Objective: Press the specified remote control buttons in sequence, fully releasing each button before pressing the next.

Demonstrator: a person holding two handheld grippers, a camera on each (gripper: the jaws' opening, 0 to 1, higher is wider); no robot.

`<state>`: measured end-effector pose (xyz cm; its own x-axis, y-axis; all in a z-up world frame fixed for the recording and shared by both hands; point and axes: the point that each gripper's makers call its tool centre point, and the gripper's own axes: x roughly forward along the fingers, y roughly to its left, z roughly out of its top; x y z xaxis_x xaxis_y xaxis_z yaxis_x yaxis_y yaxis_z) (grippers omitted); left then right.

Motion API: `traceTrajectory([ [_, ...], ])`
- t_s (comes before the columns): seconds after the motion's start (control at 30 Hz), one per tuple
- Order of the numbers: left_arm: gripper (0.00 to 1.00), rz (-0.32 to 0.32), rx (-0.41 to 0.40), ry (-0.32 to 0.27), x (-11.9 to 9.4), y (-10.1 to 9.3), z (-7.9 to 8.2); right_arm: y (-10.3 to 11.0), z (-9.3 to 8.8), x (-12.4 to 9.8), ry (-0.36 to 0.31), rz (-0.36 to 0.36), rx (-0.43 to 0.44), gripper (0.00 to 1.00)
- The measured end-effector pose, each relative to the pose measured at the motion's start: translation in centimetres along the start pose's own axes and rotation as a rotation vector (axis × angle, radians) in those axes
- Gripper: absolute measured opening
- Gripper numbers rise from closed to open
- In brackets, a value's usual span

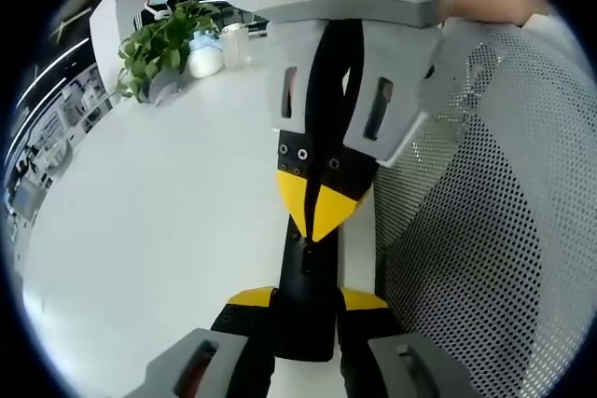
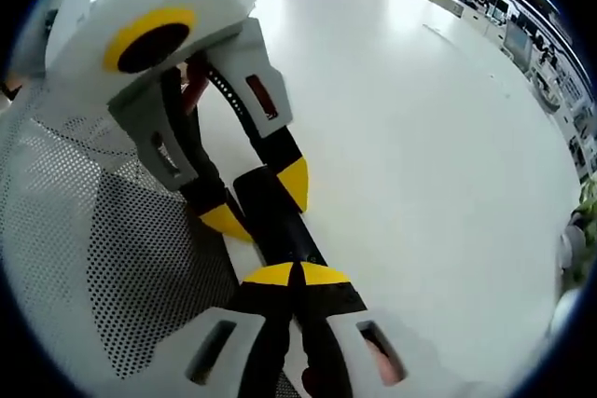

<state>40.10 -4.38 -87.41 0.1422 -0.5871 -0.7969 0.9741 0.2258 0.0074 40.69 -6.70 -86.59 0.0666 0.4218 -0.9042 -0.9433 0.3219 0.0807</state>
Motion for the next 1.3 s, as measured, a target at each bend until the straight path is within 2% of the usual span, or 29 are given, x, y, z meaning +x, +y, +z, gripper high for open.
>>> traceTrajectory([
  [0.87, 0.25, 0.0, -0.006, -0.005, -0.07, -0.02, 0.02, 0.15, -0.04, -0.14, 0.0, -0.003, -0.012, 0.0],
  [1.3, 0.25, 0.0, -0.009, -0.003, 0.01, 0.03, -0.01, 0.9, -0.48, -0.18, 0.025, 0.042, -0.002, 0.0],
])
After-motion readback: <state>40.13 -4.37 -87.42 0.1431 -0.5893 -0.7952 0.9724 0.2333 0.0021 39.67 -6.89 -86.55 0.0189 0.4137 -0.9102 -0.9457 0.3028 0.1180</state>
